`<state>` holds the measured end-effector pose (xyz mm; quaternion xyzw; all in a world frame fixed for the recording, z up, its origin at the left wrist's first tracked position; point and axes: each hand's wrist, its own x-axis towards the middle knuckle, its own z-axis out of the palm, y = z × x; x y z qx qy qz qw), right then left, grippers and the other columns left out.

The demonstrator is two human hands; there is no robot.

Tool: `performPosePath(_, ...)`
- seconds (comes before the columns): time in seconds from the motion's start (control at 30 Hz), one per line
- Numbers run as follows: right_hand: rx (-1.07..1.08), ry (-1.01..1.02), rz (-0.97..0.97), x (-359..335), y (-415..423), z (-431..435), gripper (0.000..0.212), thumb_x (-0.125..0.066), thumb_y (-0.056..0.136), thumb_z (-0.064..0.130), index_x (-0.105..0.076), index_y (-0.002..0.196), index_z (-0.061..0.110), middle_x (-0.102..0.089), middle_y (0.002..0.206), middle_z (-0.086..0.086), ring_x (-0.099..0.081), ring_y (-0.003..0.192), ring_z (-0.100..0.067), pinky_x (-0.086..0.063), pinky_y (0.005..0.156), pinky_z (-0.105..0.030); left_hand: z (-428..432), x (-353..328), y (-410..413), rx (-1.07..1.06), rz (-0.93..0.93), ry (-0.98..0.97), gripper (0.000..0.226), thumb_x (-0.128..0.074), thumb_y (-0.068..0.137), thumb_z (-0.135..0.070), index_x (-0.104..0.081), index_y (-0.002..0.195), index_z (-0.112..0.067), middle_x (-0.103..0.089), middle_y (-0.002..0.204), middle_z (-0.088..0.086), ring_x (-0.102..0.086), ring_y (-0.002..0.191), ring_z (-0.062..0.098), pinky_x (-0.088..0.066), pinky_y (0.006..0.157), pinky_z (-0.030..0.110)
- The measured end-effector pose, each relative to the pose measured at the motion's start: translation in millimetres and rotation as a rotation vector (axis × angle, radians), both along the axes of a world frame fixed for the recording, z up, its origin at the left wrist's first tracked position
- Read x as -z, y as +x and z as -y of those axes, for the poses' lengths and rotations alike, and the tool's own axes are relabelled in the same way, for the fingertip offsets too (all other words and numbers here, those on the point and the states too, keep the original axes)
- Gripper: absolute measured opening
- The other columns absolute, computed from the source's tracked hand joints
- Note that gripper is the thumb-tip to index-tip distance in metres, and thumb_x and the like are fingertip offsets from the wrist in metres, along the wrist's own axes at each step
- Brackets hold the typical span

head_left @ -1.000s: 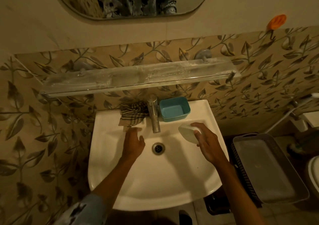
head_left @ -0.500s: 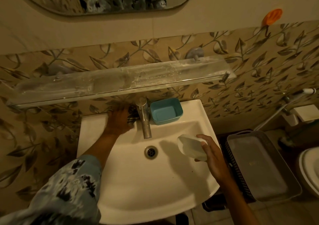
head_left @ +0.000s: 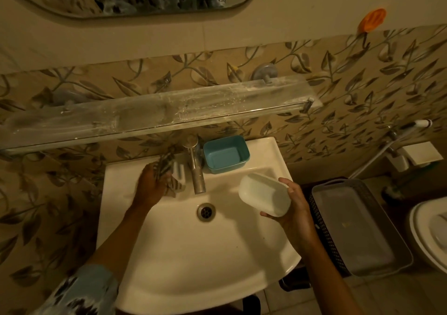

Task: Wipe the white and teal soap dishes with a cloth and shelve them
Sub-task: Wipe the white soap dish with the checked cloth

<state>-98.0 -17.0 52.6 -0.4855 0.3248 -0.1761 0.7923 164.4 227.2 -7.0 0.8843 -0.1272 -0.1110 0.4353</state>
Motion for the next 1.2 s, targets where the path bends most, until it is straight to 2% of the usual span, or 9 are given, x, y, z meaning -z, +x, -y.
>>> performPosePath(0.17, 0.045, 0.391, 0.153, -4.1, 1.1, -7.6, 0.027, -0.045, 0.095, 0.03, -0.057, 0.118, 0.02, -0.051, 0.134, -0.015, -0.054, 0.121, -0.039, -0.058, 0.069, -0.047, -14.7, -14.6, -41.8, -0.285, -0.193, -0.472, 0.033, -0.057, 0.091, -0.018, -0.05, 0.12, -0.003, -0.06, 0.117, 0.019, -0.06, 0.107, 0.035, -0.055, 0.082, 0.035)
performPosePath(0.27, 0.008, 0.476, 0.219, -4.4, 3.1, -11.0, 0.024, -0.041, 0.096, 0.027, -0.058, 0.112, 0.019, -0.054, 0.132, -0.016, -0.053, 0.122, -0.04, -0.058, 0.071, -0.049, -17.6, -30.1, -70.3, -0.278, -0.303, -0.723, 0.029, -0.053, 0.092, -0.011, -0.053, 0.121, -0.009, -0.061, 0.118, 0.013, -0.061, 0.106, 0.027, -0.055, 0.084, 0.032)
performPosePath(0.5, -0.118, 0.62, 0.323, -4.5, 1.1, -20.7, 0.025, -0.034, 0.093, 0.026, -0.057, 0.098, 0.018, -0.05, 0.132, -0.017, -0.047, 0.125, -0.041, -0.052, 0.081, -0.055, 5.0, -80.0, -122.1, -0.138, -0.4, -0.811, 0.026, -0.062, 0.074, -0.021, -0.067, 0.099, -0.02, -0.072, 0.091, 0.004, -0.069, 0.084, 0.022, -0.059, 0.069, 0.032)
performPosePath(0.57, -0.109, 0.672, 0.354, -3.9, -1.2, -24.4, 0.033, -0.036, 0.093, 0.028, -0.061, 0.11, 0.018, -0.054, 0.132, -0.017, -0.053, 0.122, -0.04, -0.052, 0.081, -0.054, 18.1, -89.8, -130.6, -0.152, -0.49, -0.778, 0.048, -0.069, 0.072, -0.024, -0.056, 0.117, -0.016, -0.068, 0.104, 0.012, -0.068, 0.091, 0.029, -0.058, 0.075, 0.042)
performPosePath(0.63, -0.125, 0.709, 0.38, -4.5, -2.9, -26.3, 0.045, -0.037, 0.092, 0.029, -0.055, 0.133, 0.021, -0.056, 0.136, -0.017, -0.056, 0.12, -0.039, -0.053, 0.081, -0.054, 30.9, -99.7, -136.7, -0.116, -0.492, -0.661, 0.048, -0.073, 0.075, -0.025, -0.05, 0.118, -0.023, -0.065, 0.109, 0.013, -0.069, 0.089, 0.025, -0.059, 0.07, 0.044)
performPosePath(0.73, -0.166, 0.726, 0.388, -8.4, -3.6, -27.4, 0.054, -0.036, 0.091, 0.029, -0.042, 0.144, 0.024, -0.052, 0.141, -0.016, -0.054, 0.123, -0.039, -0.052, 0.084, -0.056, 47.3, -113.4, -143.9, 0.1, -0.182, -0.337, 0.036, -0.065, 0.083, -0.028, -0.044, 0.112, -0.033, -0.063, 0.103, -0.007, -0.064, 0.084, -0.002, -0.056, 0.07, 0.025)
performPosePath(0.8, -0.187, 0.724, 0.378, -11.1, -4.5, -27.3, 0.056, -0.034, 0.09, 0.03, -0.041, 0.145, 0.021, -0.051, 0.142, -0.016, -0.054, 0.123, -0.038, -0.051, 0.086, -0.057, 57.7, -120.3, -151.9, 0.157, -0.016, -0.241, 0.04, -0.066, 0.083, -0.029, -0.042, 0.115, -0.035, -0.063, 0.101, -0.014, -0.061, 0.089, -0.005, -0.052, 0.074, 0.018)
performPosePath(1.0, -0.255, 0.657, 0.376, -16.4, -5.4, -26.4, 0.062, -0.041, 0.084, 0.03, -0.041, 0.145, 0.016, -0.047, 0.142, -0.018, -0.054, 0.121, -0.037, -0.051, 0.086, -0.055, 73.4, -122.0, -179.1, 0.197, 0.379, 0.096, 0.052, -0.065, 0.08, -0.016, -0.049, 0.128, -0.025, -0.056, 0.123, 0.002, -0.046, 0.116, 0.018, -0.048, 0.088, 0.031)
performPosePath(1.2, -0.307, 0.719, 0.453, -17.0, -6.2, -28.6, 0.078, -0.065, 0.063, 0.021, -0.046, 0.138, 0.014, -0.055, 0.128, -0.021, -0.057, 0.112, -0.037, -0.049, 0.087, -0.055, 90.6, -129.1, -202.1, 0.14, 0.405, 0.12, 0.042, -0.07, 0.08, -0.024, -0.061, 0.121, -0.016, -0.066, 0.112, 0.005, -0.056, 0.109, 0.022, -0.051, 0.083, 0.035)
